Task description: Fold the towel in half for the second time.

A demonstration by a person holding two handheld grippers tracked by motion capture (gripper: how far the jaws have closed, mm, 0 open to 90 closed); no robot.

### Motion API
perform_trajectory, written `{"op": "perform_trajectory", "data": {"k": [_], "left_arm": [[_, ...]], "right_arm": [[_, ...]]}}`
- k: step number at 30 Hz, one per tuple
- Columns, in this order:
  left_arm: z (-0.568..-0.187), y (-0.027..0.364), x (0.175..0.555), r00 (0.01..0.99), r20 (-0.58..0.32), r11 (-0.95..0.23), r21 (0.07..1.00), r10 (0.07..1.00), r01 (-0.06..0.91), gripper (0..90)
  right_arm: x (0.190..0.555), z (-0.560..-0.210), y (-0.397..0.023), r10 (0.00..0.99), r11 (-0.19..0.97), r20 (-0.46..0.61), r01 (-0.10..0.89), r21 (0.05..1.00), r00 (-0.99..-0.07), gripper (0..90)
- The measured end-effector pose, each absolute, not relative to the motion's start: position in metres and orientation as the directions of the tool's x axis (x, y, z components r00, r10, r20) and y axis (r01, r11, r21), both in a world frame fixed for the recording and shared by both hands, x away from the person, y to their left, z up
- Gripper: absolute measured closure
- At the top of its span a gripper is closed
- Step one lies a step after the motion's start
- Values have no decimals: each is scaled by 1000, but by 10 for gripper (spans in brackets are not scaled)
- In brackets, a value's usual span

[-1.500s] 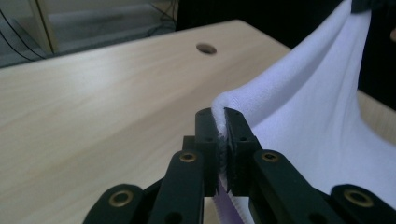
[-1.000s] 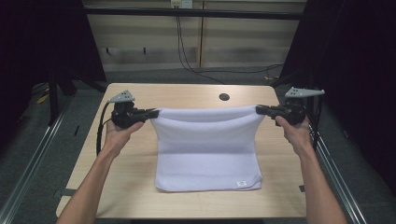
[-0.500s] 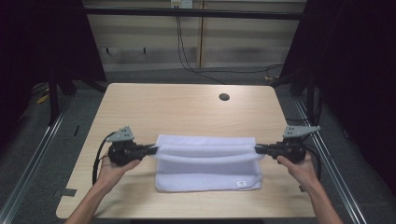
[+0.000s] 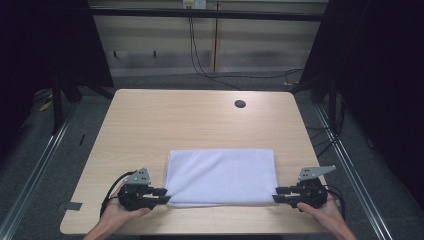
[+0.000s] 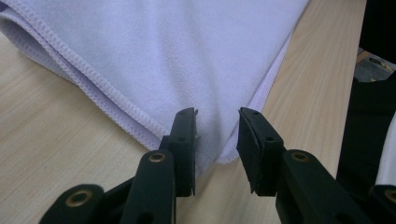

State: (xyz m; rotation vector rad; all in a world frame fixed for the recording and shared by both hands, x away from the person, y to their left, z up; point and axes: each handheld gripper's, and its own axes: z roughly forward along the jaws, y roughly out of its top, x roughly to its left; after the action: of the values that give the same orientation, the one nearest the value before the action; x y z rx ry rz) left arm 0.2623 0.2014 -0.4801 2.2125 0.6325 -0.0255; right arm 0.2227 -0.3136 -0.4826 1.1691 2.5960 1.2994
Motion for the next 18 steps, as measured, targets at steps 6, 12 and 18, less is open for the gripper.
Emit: {"op": "perform_trajectory", "data": {"k": [6, 12, 18], "left_arm": [[-484, 205, 267, 838, -232, -505, 708, 493, 493, 581], [-473, 222, 287, 758, -300, -333, 761, 579, 556, 449], [-477, 249, 293, 684, -311, -242, 774, 660, 585, 380]], "right_arm": [[223, -489, -309, 649, 396, 277, 625, 672, -709, 587], [225, -464, -318, 739, 238, 231, 566, 789, -632, 496], [228, -452, -331, 847, 82, 193, 482, 872, -494, 380]]}}
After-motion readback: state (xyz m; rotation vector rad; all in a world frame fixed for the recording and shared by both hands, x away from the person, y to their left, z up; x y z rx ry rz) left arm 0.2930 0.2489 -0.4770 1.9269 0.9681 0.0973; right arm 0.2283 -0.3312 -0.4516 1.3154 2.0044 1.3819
